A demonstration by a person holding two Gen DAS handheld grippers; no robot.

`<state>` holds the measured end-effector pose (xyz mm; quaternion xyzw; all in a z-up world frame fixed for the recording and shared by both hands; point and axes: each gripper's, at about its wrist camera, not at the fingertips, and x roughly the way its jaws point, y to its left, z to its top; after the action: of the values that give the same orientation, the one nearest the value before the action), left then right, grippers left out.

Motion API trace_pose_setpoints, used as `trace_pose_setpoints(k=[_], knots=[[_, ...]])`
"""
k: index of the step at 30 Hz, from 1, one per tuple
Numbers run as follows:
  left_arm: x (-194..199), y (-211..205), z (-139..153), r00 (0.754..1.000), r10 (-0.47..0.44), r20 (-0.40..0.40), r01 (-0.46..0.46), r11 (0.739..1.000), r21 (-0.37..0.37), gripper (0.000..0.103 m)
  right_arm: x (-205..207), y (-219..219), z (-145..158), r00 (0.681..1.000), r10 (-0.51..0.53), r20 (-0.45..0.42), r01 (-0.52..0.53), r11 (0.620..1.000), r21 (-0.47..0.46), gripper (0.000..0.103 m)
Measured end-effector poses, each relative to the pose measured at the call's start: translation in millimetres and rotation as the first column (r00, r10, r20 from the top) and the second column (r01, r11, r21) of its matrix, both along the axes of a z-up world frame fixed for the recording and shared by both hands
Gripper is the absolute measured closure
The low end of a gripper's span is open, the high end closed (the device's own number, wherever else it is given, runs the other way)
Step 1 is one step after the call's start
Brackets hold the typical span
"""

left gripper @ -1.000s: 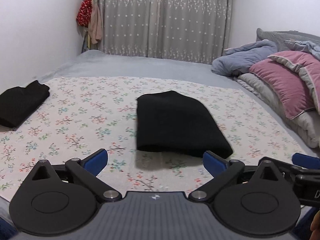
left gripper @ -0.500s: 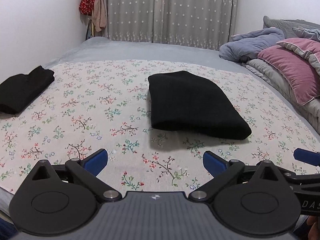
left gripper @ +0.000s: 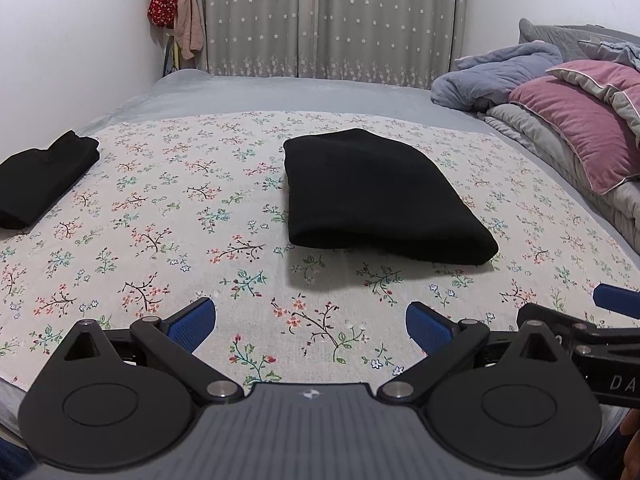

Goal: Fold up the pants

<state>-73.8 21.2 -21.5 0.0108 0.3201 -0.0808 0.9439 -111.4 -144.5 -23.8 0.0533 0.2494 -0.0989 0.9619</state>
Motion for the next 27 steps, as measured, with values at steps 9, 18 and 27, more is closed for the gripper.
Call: trace_pose_setpoints(k=[9,18,27], knots=[[-0.5,-5.6,-1.2,1.0,0.001,-0.004,-0.001,1.0,0.01,0.0,-0.3,-2.8,-0.6,1.0,-0.002,-0.001,0.002,1.0,0.0,0.0],[0.5,-8.3,-2.7,1.0,0.005,-0.012,-0.005,1.0,0.021,0.0,-0.1,-2.2,-1.5,1.0,-0.004,-0.005,0.004,1.0,0.001,0.0],[0.1,-9.2,-3.7,1.0,0.008,-0.012,-0.008,1.0,0.028,0.0,1.6,-0.5,-4.3,1.0,0.002,-0.013,-0.002,1.0,0.0,0.0]])
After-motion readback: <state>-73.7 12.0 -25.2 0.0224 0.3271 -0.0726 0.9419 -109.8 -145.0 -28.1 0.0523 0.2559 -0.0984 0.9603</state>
